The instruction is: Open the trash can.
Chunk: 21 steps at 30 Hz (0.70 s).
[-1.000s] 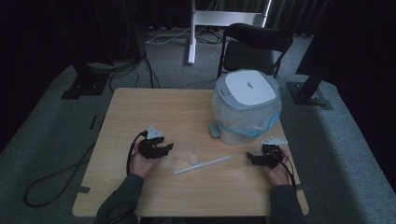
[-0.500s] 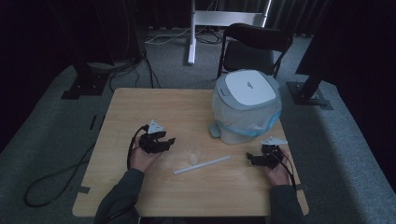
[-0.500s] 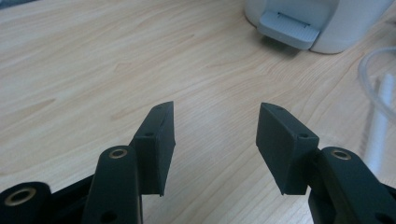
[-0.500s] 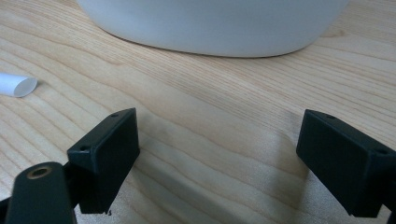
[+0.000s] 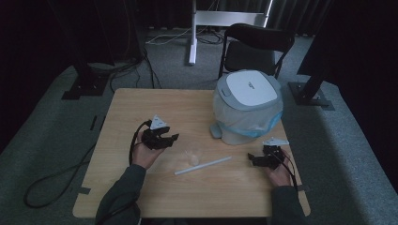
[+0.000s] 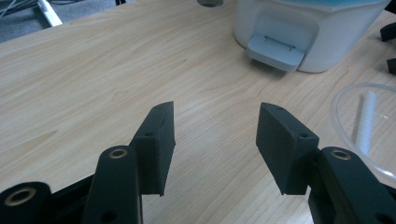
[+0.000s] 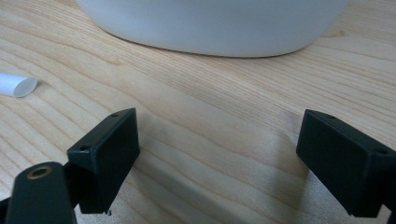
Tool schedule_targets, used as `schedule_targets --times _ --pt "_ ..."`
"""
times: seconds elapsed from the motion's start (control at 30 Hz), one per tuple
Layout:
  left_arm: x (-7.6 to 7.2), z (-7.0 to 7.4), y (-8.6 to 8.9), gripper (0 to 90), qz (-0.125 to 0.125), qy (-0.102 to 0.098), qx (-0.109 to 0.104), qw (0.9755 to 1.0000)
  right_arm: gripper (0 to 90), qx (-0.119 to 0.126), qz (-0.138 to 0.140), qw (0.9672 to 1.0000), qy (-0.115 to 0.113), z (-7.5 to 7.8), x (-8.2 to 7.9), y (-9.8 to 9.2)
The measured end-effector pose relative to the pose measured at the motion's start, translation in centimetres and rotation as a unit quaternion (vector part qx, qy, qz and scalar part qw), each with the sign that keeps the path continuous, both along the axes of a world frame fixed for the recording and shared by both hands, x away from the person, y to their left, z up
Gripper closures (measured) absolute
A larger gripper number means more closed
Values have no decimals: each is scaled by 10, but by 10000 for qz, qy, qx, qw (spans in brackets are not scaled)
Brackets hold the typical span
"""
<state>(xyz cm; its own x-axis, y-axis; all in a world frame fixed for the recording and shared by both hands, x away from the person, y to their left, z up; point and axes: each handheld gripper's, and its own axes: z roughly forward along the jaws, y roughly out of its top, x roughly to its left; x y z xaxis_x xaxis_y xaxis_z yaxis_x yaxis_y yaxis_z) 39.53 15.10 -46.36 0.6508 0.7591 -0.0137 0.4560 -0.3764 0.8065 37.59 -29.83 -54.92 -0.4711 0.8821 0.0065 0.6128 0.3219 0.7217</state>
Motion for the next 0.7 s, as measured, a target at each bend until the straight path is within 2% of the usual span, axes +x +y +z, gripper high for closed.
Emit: schedule_targets --times 0.43,0.7 --pt "4 13 0 478 -59 -71 -145 9999 121 -2 0 10000 -5 0 0 0" --pt "7 25 -5 479 -147 -149 -142 9997 121 7 -7 10000 -3 0 0 0"
